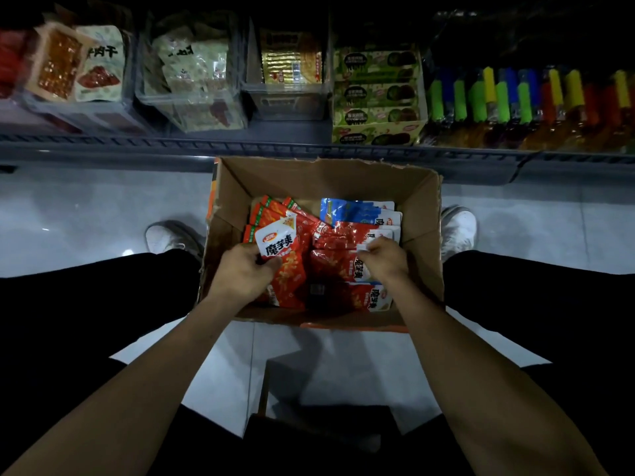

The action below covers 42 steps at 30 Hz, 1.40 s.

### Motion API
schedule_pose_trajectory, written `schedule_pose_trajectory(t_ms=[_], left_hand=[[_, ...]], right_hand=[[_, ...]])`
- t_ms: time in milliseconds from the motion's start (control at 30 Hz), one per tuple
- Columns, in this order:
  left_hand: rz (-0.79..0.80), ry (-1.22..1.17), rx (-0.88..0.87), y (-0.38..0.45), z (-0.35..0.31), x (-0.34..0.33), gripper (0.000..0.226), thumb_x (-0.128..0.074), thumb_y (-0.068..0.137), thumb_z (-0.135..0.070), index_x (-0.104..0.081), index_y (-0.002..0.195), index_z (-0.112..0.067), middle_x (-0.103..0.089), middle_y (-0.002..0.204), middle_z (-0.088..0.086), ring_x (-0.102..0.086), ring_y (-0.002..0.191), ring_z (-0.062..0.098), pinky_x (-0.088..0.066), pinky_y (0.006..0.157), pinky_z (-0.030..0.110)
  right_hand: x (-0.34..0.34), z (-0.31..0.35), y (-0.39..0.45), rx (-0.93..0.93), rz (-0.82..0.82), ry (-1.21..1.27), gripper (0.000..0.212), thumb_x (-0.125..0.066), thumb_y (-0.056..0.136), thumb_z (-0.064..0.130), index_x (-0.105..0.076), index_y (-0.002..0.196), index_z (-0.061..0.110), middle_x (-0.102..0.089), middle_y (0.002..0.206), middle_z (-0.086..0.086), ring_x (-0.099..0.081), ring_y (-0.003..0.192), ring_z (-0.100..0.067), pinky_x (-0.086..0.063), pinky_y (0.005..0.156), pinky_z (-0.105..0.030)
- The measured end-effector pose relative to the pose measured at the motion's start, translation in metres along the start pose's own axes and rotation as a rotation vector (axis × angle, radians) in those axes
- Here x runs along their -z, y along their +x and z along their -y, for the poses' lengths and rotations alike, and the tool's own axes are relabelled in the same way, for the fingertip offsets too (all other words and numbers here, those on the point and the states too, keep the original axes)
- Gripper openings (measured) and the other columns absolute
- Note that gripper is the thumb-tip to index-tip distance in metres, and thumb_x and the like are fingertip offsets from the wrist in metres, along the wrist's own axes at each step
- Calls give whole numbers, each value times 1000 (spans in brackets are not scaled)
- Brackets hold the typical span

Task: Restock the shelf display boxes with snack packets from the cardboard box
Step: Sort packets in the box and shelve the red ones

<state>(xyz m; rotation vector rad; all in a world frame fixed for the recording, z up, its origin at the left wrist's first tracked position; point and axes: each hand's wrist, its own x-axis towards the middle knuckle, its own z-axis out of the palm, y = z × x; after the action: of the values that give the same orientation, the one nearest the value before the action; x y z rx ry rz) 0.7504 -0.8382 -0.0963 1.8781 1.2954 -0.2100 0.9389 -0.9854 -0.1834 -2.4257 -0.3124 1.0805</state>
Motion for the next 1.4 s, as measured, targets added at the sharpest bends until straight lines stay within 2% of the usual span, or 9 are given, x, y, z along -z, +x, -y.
schedule_pose_trajectory(t_ms=[133, 300, 533, 767, 933, 1000, 1100, 1267, 1400], left_hand=[[-15, -23, 47, 1, 3, -2, 35, -66, 90, -30, -66, 121, -15, -66, 122, 5, -60, 114, 23, -38, 88, 20], [-36, -32, 72, 0, 11, -1, 38, -66, 89, -32, -64, 124, -18, -66, 123, 6, -59, 116, 27, -42, 95, 29], [-8, -36, 94, 8, 10, -2, 38, -64, 91, -31, -62, 126, -17, -64, 127, 7, -57, 118, 28, -40, 93, 27], [29, -23, 60, 4, 5, 0, 35, -58, 94, -22, -56, 128, -12, -63, 125, 9, -56, 118, 29, -40, 98, 30], [25, -234, -143, -4, -24, 19, 5, -68, 88, -18, -66, 93, -18, -72, 93, 1, -68, 84, 14, -54, 77, 25], [35, -357, -177, -9, -47, 30, 11, -68, 88, -17, -65, 77, -19, -70, 76, 0, -64, 64, 7, -51, 58, 18], [-8, -503, -211, -16, -74, 45, 21, -66, 89, -19, -60, 69, -16, -66, 62, -2, -58, 51, 4, -47, 51, 20], [-7, -727, -261, -33, -114, 73, 23, -62, 93, -27, -60, 70, -26, -68, 67, -1, -62, 60, 16, -50, 64, 35], [-51, -839, -341, -51, -151, 97, 10, -65, 89, -30, -63, 80, -25, -70, 79, 10, -64, 72, 27, -51, 70, 41]], right_hand=[[-15, -25, 12, -201, -45, -56, 39, -74, 83, 28, -56, 114, 12, -65, 113, -10, -64, 98, -27, -54, 77, -33], [-35, -26, 23, -143, -87, -279, 66, -85, 69, 38, -55, 120, 9, -60, 120, -12, -60, 109, -31, -53, 83, -38], [-23, -27, 32, -93, -117, 4, 36, -69, 86, 12, -63, 122, 11, -67, 117, -10, -64, 105, -29, -53, 77, -30], [8, 8, 5, 230, -292, -162, 22, -48, 96, 11, -67, 108, 10, -69, 102, -14, -65, 91, -31, -53, 75, -32], [52, 54, -11, 416, -66, -22, 12, -54, 97, 17, -64, 92, 21, -66, 91, -1, -62, 88, -21, -48, 73, -33], [77, 85, -26, 477, 2, 12, 9, -56, 97, 20, -65, 96, 21, -65, 92, 3, -63, 90, -18, -49, 76, -33], [115, 127, -62, 515, 148, 168, 11, -53, 100, 18, -60, 105, 26, -67, 93, 4, -68, 85, -15, -58, 72, -33], [156, 174, -106, 557, 163, 326, 15, -49, 102, 24, -60, 111, 26, -71, 104, -6, -71, 91, -22, -60, 77, -43], [180, 205, -137, 482, 242, 686, 31, -55, 97, 37, -61, 116, 14, -73, 104, -11, -71, 96, -28, -57, 84, -42]])
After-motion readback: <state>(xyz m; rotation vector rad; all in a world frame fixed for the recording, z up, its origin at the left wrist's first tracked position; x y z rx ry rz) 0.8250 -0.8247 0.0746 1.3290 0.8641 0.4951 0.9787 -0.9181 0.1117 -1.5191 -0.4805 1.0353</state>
